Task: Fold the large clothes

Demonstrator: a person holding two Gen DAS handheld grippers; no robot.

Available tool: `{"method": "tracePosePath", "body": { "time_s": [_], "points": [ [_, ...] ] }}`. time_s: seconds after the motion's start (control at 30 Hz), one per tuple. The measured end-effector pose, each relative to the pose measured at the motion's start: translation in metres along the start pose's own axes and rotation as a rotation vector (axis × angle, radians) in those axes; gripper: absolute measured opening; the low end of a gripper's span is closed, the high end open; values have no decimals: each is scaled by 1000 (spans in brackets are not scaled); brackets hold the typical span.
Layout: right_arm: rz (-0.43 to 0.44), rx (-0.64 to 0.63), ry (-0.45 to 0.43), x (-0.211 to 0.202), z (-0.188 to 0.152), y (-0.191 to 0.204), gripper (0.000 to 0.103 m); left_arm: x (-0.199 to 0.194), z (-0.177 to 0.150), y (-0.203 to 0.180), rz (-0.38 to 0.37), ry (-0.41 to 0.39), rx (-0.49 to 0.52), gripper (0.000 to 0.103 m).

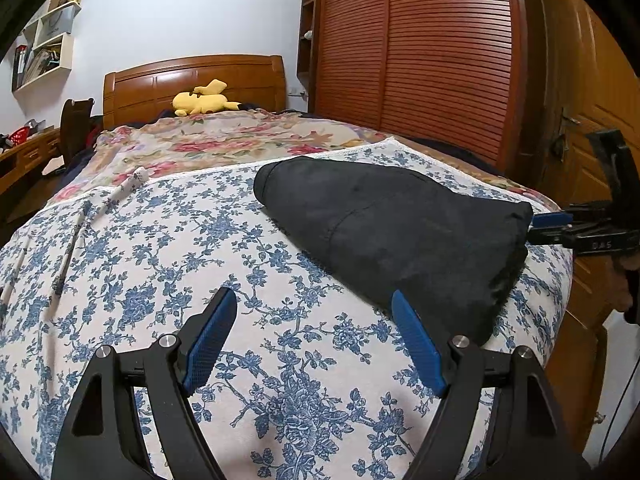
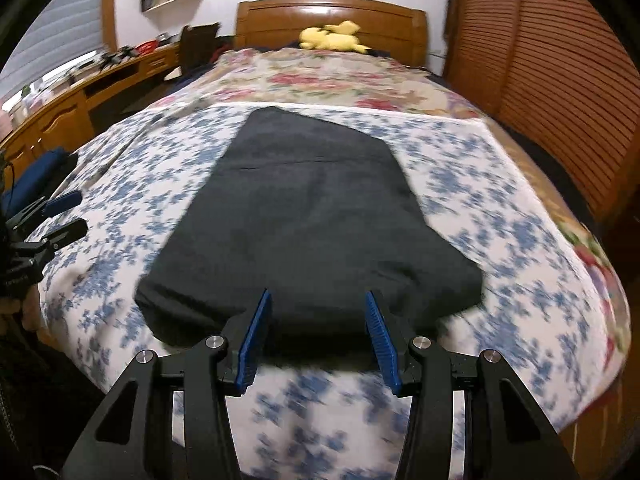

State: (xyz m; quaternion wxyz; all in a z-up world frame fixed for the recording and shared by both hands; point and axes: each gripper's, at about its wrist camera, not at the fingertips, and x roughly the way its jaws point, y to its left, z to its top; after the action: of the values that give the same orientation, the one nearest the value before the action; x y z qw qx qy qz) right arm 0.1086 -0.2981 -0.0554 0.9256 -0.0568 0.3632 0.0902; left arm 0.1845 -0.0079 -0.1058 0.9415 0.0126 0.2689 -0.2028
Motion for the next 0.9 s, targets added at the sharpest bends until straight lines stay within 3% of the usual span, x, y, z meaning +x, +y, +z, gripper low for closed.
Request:
{"method": "tracePosePath", "body": {
  "time_s": [0.23, 0.43, 0.63, 0.73, 0.9],
  "points": [
    [-25, 62, 9, -1, -22, -24, 50, 11, 9, -11, 13, 11, 5, 81],
    [30, 95, 24, 22, -21, -41, 50, 33, 28, -19, 14, 37, -4, 81],
    [88, 118, 18, 43, -18, -47, 50, 70, 54, -20, 28, 73, 2, 81],
    [51, 109, 26, 53, -20, -46, 50, 93, 69, -12, 33, 87, -10, 81],
    [68, 119, 9, 59, -26, -47, 52, 139, 92, 8, 69, 123, -40, 81]
  ]
}}
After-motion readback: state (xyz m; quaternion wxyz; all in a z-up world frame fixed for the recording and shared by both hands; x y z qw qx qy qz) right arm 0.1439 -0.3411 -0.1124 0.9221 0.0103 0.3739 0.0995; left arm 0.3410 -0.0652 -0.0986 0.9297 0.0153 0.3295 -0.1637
